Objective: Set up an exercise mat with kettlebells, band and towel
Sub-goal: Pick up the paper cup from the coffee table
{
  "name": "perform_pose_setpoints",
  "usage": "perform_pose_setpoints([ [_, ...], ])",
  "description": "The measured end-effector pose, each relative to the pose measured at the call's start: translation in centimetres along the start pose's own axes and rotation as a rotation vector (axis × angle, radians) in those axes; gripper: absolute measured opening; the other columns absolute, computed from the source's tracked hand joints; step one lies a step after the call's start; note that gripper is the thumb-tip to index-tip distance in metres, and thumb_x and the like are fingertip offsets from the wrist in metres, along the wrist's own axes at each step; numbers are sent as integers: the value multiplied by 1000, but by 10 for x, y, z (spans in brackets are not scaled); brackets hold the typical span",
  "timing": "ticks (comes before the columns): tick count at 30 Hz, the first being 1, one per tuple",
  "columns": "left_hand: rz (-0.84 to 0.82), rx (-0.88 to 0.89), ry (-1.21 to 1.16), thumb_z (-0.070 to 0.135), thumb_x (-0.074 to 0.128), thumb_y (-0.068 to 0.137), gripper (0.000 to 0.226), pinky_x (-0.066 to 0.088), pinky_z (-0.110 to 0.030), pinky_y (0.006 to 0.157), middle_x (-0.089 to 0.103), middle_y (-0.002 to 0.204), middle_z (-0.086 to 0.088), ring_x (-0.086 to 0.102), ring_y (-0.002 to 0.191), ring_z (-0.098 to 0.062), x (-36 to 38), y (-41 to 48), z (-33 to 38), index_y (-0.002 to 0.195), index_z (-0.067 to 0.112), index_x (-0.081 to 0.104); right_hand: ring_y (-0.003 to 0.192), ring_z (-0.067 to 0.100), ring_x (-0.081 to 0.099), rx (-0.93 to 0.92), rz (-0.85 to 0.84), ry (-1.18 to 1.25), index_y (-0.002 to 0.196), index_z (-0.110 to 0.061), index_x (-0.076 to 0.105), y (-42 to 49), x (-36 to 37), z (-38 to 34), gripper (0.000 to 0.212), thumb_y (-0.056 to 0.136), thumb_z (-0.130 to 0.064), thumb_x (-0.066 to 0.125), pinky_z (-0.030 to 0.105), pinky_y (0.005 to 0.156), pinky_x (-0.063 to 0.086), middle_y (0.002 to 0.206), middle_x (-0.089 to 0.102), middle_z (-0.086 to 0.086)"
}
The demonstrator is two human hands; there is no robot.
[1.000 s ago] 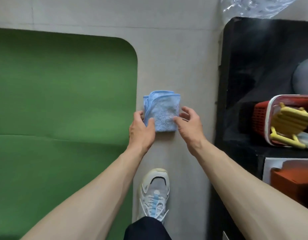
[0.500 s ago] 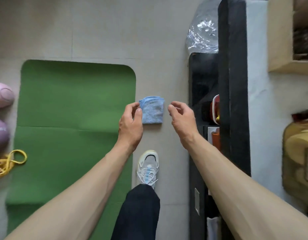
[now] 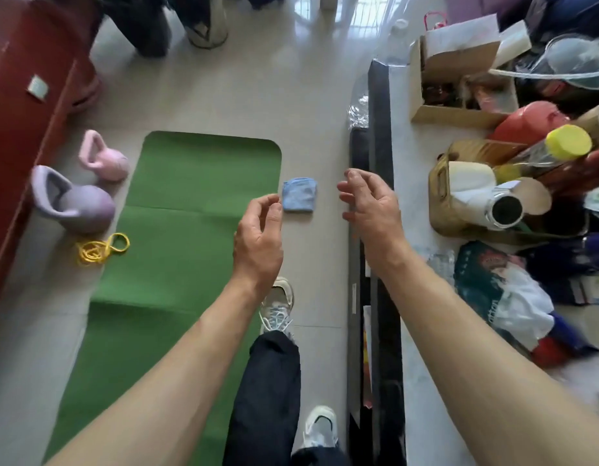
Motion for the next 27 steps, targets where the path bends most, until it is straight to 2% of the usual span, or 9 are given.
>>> perform_pose_setpoints([
  [2, 0, 10, -34, 46, 49, 92, 20, 53, -52, 100, 71, 108, 10, 67, 109, -18, -12, -41, 5, 103, 38, 63, 112, 20, 66, -29, -15, 11, 118, -19, 63, -51, -11, -2, 21, 104, -32, 53, 37, 98, 51, 115, 69, 3],
  [4, -11, 11, -66, 45, 49, 92, 19, 53, -52, 100, 71, 108, 9, 67, 109, -18, -22, -72, 9, 102, 38, 63, 117, 20, 65, -37, -24, 24, 119, -21, 64, -93, -17, -2, 22, 105, -33, 52, 39, 99, 52, 117, 70, 1],
  [8, -51, -5, -102, 45, 49, 92, 22, 54, -51, 98, 70, 107, 8, 66, 105, -16, -54, -146, 16, 105, 35, 64, 120, 22, 64, -16, 0, 90, 117, -27, 63, -170, -22, 2, 19, 105, -33, 50, 43, 102, 51, 112, 69, -6],
  [12, -81, 83, -82, 52, 50, 89, 29, 54, -51, 100, 70, 113, 8, 67, 111, -21, -109, -220, 56, 109, 35, 64, 123, 26, 62, -35, -19, 126, 121, -23, 62, -256, -12, -25, 21, 105, -30, 51, 47, 105, 49, 113, 68, -4],
  [14, -95, 107, -123, 42, 51, 94, 25, 55, -49, 98, 69, 112, 2, 66, 108, -23, -137, -259, 84, 111, 28, 63, 119, 23, 63, -70, -40, 99, 124, -21, 62, -304, -11, -49, 27, 102, -35, 54, 42, 101, 51, 113, 67, -3],
  [17, -85, 161, -201, 32, 50, 95, 22, 55, -42, 94, 69, 111, 1, 64, 102, -15, -178, -325, 125, 110, 23, 63, 113, 14, 63, -186, -51, 68, 127, -19, 62, -378, -25, -90, 43, 91, -42, 55, 32, 97, 50, 116, 67, -1],
  [21, -175, 179, -183, 32, 52, 94, 20, 56, -39, 91, 69, 111, -2, 64, 99, -17, -212, -405, 164, 108, 26, 63, 113, 19, 64, -210, -48, 89, 130, -14, 61, -472, -54, -124, 46, 91, -38, 53, 36, 101, 50, 110, 69, -5],
  [25, -231, 206, -178, 32, 52, 93, 23, 56, -41, 94, 70, 117, -5, 66, 111, -25, -217, -466, 185, 112, 24, 63, 117, 17, 65, -214, -17, 89, 128, -16, 62, -542, -80, -130, 44, 91, -39, 55, 35, 103, 50, 112, 70, -4],
  [27, -269, 212, -194, 32, 52, 93, 24, 56, -39, 94, 70, 117, -3, 66, 112, -23, -210, -492, 187, 114, 23, 63, 119, 20, 65, -223, 22, 95, 127, -17, 62, -568, -97, -125, 44, 90, -41, 57, 35, 104, 50, 115, 70, -1],
])
Point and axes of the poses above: each hand's wrist, its own y-axis towards the middle knuckle, its own x-axis out of the palm, z = x × y, the point moved 3 cm from there along y, towards the middle knuckle
